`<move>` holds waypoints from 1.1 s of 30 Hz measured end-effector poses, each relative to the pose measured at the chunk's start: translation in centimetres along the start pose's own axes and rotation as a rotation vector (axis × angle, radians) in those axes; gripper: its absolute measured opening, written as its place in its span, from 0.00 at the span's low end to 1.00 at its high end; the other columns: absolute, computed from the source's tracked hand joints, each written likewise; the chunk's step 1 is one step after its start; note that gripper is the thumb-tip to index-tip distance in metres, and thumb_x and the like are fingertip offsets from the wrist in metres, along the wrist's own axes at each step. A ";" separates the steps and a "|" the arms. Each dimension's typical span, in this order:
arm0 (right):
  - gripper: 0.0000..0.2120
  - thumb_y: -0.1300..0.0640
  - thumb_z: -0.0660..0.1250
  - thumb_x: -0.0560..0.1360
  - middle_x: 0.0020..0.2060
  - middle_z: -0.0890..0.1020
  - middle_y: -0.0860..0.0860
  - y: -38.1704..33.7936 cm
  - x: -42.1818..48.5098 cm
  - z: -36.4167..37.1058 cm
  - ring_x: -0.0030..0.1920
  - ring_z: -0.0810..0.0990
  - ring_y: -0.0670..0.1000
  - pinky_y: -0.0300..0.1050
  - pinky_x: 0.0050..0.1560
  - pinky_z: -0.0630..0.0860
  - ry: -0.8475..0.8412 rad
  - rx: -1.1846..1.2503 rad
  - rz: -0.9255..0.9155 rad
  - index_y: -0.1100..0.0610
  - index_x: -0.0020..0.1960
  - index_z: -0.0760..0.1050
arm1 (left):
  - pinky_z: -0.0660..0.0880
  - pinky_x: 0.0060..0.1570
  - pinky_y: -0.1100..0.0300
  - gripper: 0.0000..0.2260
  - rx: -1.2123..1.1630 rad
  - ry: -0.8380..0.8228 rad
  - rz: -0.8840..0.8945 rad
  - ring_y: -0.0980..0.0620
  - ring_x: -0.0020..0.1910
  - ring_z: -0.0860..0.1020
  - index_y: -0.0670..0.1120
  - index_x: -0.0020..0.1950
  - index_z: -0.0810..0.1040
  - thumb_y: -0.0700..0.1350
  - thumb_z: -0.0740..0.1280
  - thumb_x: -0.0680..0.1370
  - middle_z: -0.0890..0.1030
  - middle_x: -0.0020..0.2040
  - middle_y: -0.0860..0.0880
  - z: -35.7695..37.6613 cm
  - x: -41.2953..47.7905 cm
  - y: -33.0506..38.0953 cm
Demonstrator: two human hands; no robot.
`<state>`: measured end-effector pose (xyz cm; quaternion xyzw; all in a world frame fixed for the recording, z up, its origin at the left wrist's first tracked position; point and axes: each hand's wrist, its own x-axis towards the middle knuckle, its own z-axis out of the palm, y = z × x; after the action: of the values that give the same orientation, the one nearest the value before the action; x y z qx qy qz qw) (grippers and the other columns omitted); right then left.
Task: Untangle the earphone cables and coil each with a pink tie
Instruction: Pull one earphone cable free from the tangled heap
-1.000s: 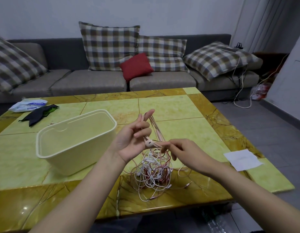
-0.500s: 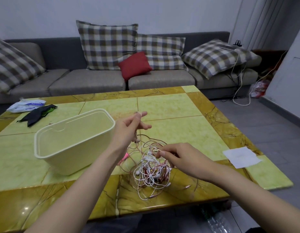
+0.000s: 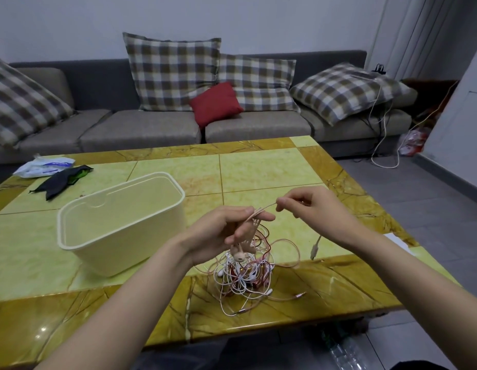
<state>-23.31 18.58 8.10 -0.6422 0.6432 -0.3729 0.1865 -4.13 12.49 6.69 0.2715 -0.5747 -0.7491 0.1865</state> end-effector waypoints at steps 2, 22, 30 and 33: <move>0.12 0.49 0.64 0.77 0.27 0.75 0.44 0.3 -0.1 0.3 0.28 0.71 0.37 0.30 0.30 0.65 0.005 0.032 0.024 0.53 0.40 0.82 | 0.69 0.60 0.35 0.15 -0.198 -0.079 -0.002 0.58 0.22 0.60 0.40 0.56 0.80 0.45 0.59 0.77 0.65 0.26 0.53 -0.3 0.1 0.0; 0.12 0.55 0.58 0.80 0.38 0.77 0.47 1.2 -2.8 5.1 0.34 0.71 0.41 0.36 0.36 0.65 -0.245 -0.189 -0.007 0.57 0.53 0.80 | 0.69 0.54 0.35 0.11 -0.344 0.216 0.284 0.53 0.55 0.81 0.41 0.43 0.71 0.47 0.57 0.79 0.82 0.40 0.56 0.3 1.6 0.3; 0.10 0.55 0.62 0.79 0.45 0.79 0.51 0.2 -3.2 5.0 0.45 0.78 0.51 0.45 0.44 0.73 -0.030 -0.293 -0.221 0.56 0.55 0.79 | 0.72 0.31 0.62 0.13 0.269 0.285 0.249 0.48 0.44 0.79 0.44 0.42 0.79 0.43 0.58 0.82 0.81 0.50 0.52 2.5 1.5 -0.1; 0.07 0.57 0.64 0.78 0.43 0.80 0.51 -0.2 -3.4 5.0 0.43 0.79 0.54 0.51 0.41 0.75 -0.028 -0.287 -0.285 0.56 0.53 0.78 | 0.67 0.21 0.63 0.12 0.361 0.294 0.181 0.52 0.30 0.69 0.48 0.49 0.78 0.39 0.55 0.82 0.71 0.36 0.47 2.9 1.7 -1.0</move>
<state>-19.23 20.66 4.21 -0.7519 0.5896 -0.2910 0.0475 -7.24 13.96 5.98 0.3538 -0.6878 -0.5671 0.2830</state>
